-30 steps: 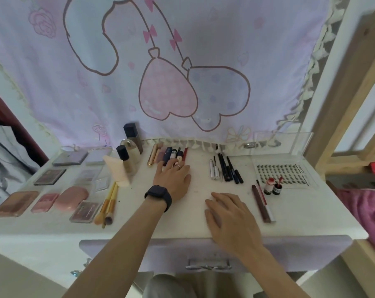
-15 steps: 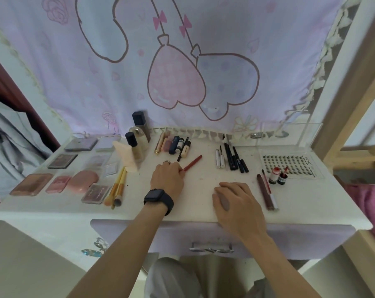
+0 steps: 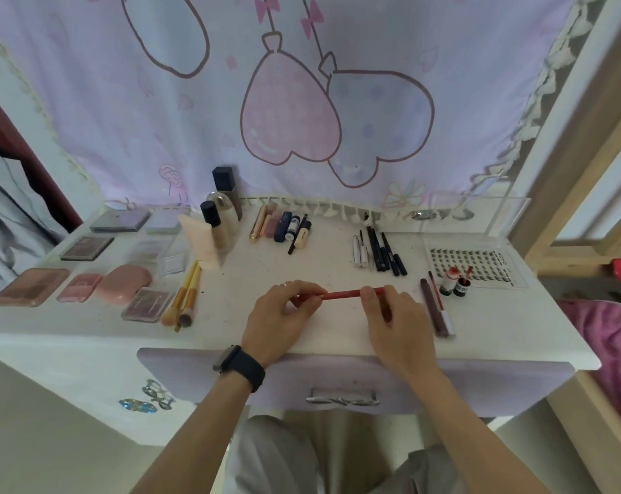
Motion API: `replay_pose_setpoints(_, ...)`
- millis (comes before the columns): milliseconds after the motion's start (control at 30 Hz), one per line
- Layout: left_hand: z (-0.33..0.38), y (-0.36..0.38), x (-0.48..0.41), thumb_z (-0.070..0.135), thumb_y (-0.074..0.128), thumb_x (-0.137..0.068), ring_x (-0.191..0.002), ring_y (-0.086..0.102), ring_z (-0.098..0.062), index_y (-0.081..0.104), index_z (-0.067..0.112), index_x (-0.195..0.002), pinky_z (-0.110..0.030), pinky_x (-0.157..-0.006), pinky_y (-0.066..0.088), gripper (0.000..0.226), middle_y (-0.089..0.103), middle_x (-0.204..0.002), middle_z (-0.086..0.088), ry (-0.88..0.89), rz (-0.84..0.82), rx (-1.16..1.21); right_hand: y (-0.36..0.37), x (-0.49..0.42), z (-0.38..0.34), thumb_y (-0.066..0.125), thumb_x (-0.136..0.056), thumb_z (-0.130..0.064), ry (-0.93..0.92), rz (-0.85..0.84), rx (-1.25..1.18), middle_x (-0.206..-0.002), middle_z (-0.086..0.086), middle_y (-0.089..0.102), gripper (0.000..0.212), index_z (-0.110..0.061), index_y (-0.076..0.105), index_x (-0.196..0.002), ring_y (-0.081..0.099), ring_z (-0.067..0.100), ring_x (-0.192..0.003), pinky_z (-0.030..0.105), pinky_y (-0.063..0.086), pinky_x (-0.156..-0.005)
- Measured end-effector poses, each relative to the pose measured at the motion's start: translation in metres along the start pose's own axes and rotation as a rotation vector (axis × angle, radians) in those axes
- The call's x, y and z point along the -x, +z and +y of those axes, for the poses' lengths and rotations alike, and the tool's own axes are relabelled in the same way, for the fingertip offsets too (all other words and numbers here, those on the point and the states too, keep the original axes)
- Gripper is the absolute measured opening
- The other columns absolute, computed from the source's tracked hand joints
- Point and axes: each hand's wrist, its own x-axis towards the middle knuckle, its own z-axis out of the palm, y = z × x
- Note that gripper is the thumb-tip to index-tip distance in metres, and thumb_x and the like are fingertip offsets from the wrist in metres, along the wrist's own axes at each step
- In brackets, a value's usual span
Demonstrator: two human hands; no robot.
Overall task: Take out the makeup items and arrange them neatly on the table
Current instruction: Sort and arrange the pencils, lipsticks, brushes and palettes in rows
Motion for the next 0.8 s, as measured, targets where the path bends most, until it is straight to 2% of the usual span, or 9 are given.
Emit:
replay_pose_setpoints(200,0.001,-0.002,0.000,0.029,0.060,-0.098,-0.084,0.054,-0.015,0.070,0.034,-0.095,-0.026,-0.073,0.043,0.012,0.067,-0.089,0.014,-0.059,-0.026,0.061,0.000,-0.003,0.004,0.030,-0.094,-0.071,0.077,-0.094,-0.109,-0.046,-0.007,0.039,0.058,-0.026,0.038,-0.058,0.032,0.009,-0.042,0.025,0.026,-0.048)
replay_pose_setpoints(300,0.003,-0.006,-0.005,0.034,0.053,-0.101,-0.082,0.055,-0.022,0.073,0.026,-0.093,-0.035,-0.077,0.043,0.023,0.067,-0.085,0.004,-0.137,-0.099,0.113,0.000,0.000,0.003,0.030,-0.094,-0.069,0.091,-0.142,-0.140,-0.046,-0.008,0.035,0.054,-0.030,0.039,-0.058,0.029,0.008,-0.043,0.022,0.023,-0.048)
replay_pose_setpoints(400,0.005,-0.007,-0.007,0.037,0.047,-0.103,-0.083,0.058,-0.028,0.072,0.027,-0.086,-0.040,-0.080,0.045,0.032,0.070,-0.088,-0.007,-0.151,-0.155,0.094,-0.001,0.002,0.003,0.030,-0.101,-0.062,0.058,-0.168,-0.120,-0.047,-0.009,0.035,0.054,-0.029,0.035,-0.059,0.029,0.008,-0.044,0.024,0.024,-0.049)
replay_pose_setpoints(467,0.004,-0.007,-0.008,0.042,0.044,-0.103,-0.078,0.058,-0.023,0.069,0.031,-0.079,-0.039,-0.080,0.045,0.036,0.069,-0.084,-0.003,-0.168,-0.175,0.066,-0.002,0.002,0.003,0.029,-0.103,-0.056,0.037,-0.174,-0.119,-0.047,-0.010,0.035,0.051,-0.028,0.035,-0.061,0.029,0.009,-0.044,0.024,0.023,-0.049)
replay_pose_setpoints(533,0.004,-0.006,-0.008,0.048,0.040,-0.103,-0.064,0.049,-0.006,0.063,0.031,-0.068,-0.033,-0.071,0.040,0.045,0.059,-0.066,0.011,-0.195,-0.180,0.030,-0.003,0.003,0.003,0.030,-0.105,-0.054,0.020,-0.174,-0.125,-0.048,-0.009,0.035,0.052,-0.025,0.035,-0.062,0.029,0.010,-0.045,0.025,0.023,-0.051)
replay_pose_setpoints(600,0.004,-0.004,-0.009,0.056,0.033,-0.101,-0.052,0.041,-0.003,0.052,0.026,-0.059,-0.027,-0.062,0.033,0.055,0.047,-0.052,0.015,-0.217,-0.174,-0.021,-0.003,0.004,0.003,0.029,-0.103,-0.056,0.007,-0.172,-0.134,-0.049,-0.008,0.036,0.051,-0.024,0.035,-0.063,0.029,0.011,-0.046,0.025,0.022,-0.054)
replay_pose_setpoints(667,0.007,0.000,-0.009,0.063,0.027,-0.098,-0.047,0.036,-0.007,0.042,0.023,-0.056,-0.027,-0.057,0.030,0.059,0.042,-0.048,0.012,-0.233,-0.144,-0.089,-0.003,0.005,0.003,0.026,-0.098,-0.059,0.005,-0.179,-0.139,-0.049,-0.007,0.035,0.051,-0.023,0.037,-0.063,0.029,0.011,-0.046,0.026,0.023,-0.054)
replay_pose_setpoints(733,0.009,0.004,-0.004,0.066,0.020,-0.096,-0.052,0.036,-0.010,0.044,0.022,-0.062,-0.029,-0.057,0.031,0.061,0.043,-0.054,0.009,-0.096,-0.111,-0.256,-0.004,0.004,0.004,0.027,-0.096,-0.061,0.039,-0.178,-0.165,-0.049,-0.007,0.036,0.052,-0.023,0.038,-0.062,0.030,0.010,-0.046,0.030,0.026,-0.052)
replay_pose_setpoints(800,0.010,0.011,0.004,0.061,0.020,-0.100,-0.065,0.040,-0.012,0.060,0.023,-0.083,-0.030,-0.062,0.036,0.058,0.052,-0.069,0.009,0.182,-0.085,-0.432,-0.005,0.003,0.004,0.028,-0.094,-0.063,0.082,-0.175,-0.181,-0.050,-0.007,0.039,0.049,-0.026,0.043,-0.065,0.032,0.008,-0.047,0.031,0.028,-0.051)
